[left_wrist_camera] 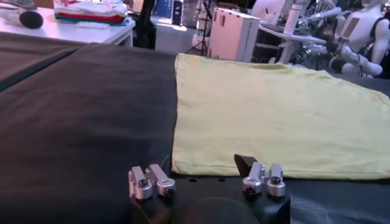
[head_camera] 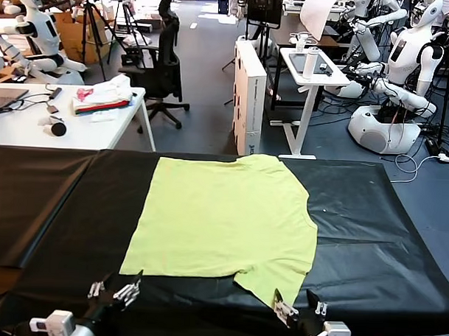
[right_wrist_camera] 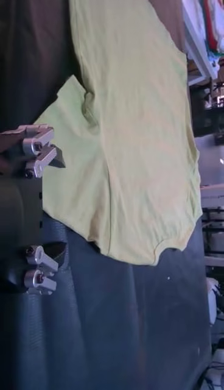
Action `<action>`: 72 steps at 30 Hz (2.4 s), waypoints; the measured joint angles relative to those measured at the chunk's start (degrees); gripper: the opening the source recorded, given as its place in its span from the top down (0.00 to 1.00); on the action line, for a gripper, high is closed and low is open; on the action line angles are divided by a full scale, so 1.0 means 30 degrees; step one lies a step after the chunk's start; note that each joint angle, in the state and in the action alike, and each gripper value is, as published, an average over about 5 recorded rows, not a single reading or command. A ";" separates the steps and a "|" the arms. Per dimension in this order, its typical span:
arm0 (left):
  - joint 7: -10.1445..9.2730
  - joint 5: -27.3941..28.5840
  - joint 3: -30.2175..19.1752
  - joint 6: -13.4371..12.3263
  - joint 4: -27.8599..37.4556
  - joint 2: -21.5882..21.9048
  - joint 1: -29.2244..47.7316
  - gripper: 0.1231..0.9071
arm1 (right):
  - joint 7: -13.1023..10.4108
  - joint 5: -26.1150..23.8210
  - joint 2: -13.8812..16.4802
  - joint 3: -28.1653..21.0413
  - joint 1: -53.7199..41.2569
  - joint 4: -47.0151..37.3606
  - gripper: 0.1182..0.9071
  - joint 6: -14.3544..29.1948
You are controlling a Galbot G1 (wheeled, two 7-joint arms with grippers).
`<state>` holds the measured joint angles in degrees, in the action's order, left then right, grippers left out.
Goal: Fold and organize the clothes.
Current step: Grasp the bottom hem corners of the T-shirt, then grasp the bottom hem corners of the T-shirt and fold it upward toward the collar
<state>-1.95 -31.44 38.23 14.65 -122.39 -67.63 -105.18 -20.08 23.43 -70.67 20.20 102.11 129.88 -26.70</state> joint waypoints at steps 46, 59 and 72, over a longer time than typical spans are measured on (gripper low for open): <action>0.0067 -0.0142 0.2832 -0.2143 -0.2530 -0.0199 -0.4224 0.97 | 0.0211 -0.0369 0.1412 0.1346 0.4078 0.3277 0.97 0.0898; -0.0552 0.0224 0.0838 -0.0623 -0.1666 -0.1536 0.0029 0.97 | 0.0633 0.1408 0.2780 0.0592 -0.2542 0.0529 0.97 0.0335; -0.0731 0.0002 0.0245 -0.0265 0.0350 -0.1156 0.4549 0.97 | 0.0653 0.2173 0.2924 -0.0989 -0.8529 -0.3922 0.97 0.0330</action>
<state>-4.14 -31.43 38.96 13.86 -121.34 -71.10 -91.53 -18.12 29.95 -61.90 17.23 76.53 118.11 -25.71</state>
